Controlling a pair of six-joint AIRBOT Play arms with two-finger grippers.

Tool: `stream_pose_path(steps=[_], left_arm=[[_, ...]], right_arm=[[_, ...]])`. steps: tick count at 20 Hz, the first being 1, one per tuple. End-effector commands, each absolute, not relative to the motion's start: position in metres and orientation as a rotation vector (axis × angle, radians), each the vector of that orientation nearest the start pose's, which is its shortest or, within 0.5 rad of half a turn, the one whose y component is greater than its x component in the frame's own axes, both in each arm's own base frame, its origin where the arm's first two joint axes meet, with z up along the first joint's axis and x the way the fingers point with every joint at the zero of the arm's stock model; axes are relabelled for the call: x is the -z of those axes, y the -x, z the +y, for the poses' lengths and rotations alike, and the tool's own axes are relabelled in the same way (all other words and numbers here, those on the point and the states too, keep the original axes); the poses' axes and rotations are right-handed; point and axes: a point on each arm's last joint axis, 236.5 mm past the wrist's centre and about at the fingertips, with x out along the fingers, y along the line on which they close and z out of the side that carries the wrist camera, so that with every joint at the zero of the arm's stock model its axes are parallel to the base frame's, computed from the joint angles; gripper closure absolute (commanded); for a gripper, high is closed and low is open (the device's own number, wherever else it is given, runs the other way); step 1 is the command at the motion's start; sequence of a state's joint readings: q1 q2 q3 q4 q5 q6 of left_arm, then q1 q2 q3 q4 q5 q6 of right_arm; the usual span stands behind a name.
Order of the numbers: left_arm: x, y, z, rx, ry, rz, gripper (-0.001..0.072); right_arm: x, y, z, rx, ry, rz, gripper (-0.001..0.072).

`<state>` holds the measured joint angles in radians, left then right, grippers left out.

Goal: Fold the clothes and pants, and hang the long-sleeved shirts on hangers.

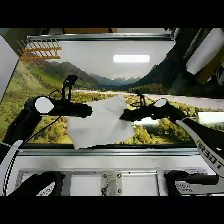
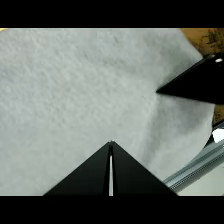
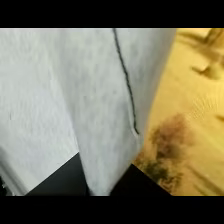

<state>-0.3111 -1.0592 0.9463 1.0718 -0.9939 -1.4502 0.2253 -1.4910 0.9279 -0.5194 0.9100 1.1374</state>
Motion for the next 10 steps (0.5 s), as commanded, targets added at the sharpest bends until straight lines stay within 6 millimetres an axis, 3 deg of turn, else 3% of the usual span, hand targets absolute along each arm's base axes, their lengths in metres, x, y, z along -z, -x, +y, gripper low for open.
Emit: stream_pose_path(steps=[1, 3, 5, 7, 10], left_arm=[[-0.048, -0.316, -0.202, 0.562, 0.205, 1.123, 0.0685], [-0.048, -0.316, -0.202, 0.562, 0.205, 1.122, 0.0685], [-0.048, -0.317, -0.202, 0.562, 0.205, 1.121, 0.0685], [-0.048, -0.317, -0.202, 0.562, 0.205, 1.121, 0.0685], [-0.048, -0.317, -0.202, 0.561, 0.205, 1.117, 0.0685]], right_arm=[[0.011, -0.41, 0.138, -0.361, -0.522, 1.14, 0.0691], [-0.023, -0.424, 0.039, -0.137, -0.518, 1.02, 0.0691], [-0.048, -0.412, -0.059, 0.087, -0.547, 0.92, 0.069], [-0.06, -0.379, -0.141, 0.28, -0.581, 0.871, 0.069], [-0.056, -0.313, -0.222, 0.512, -0.645, 0.884, 0.069]])
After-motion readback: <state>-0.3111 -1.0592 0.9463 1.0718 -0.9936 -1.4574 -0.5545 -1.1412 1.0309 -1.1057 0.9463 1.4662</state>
